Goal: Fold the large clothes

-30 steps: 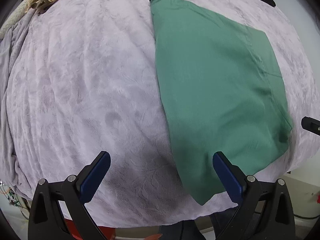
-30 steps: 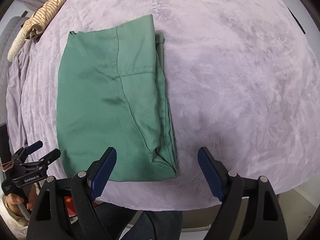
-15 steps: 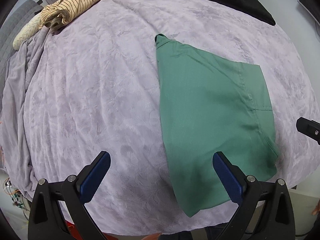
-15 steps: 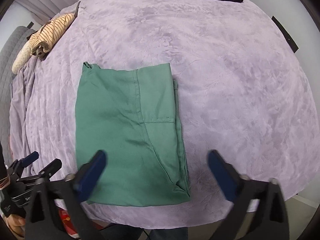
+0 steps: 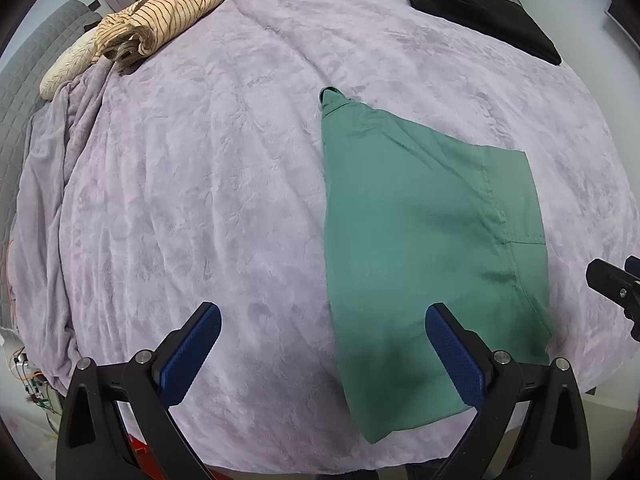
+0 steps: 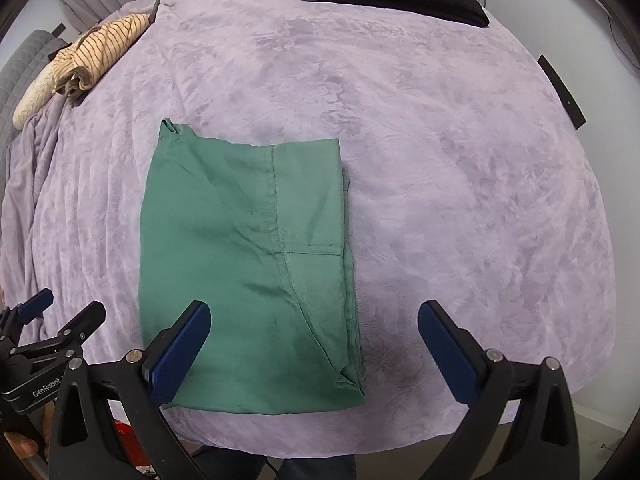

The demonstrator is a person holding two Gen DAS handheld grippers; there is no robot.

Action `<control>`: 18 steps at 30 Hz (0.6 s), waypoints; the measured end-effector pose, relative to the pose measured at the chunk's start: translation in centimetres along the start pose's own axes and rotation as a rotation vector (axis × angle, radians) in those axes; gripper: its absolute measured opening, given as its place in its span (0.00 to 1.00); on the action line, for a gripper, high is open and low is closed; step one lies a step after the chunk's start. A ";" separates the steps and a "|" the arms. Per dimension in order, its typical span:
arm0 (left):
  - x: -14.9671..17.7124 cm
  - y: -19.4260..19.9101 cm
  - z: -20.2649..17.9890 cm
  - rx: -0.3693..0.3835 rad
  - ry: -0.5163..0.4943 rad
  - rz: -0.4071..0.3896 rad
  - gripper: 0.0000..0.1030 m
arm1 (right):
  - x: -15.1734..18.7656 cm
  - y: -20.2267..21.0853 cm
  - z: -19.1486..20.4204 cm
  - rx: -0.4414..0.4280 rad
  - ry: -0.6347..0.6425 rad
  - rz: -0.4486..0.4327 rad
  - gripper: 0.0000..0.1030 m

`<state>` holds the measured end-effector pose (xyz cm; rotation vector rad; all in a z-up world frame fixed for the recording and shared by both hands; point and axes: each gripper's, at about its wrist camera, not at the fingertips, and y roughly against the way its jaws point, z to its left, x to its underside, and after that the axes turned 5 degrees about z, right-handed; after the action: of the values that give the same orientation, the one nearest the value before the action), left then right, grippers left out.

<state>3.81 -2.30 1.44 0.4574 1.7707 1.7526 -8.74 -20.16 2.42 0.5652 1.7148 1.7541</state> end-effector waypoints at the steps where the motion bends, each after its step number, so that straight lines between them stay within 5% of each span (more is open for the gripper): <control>1: 0.0 0.0 0.0 0.002 -0.001 0.002 0.99 | 0.0 0.0 0.0 0.006 0.001 -0.001 1.00; 18: -0.4 -0.3 -0.8 -0.017 -0.021 0.013 0.99 | -0.3 0.0 0.2 0.030 0.023 0.007 1.00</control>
<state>3.65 -3.21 1.19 0.4790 1.7407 1.7645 -8.34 -20.22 2.45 0.5670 1.7594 1.7488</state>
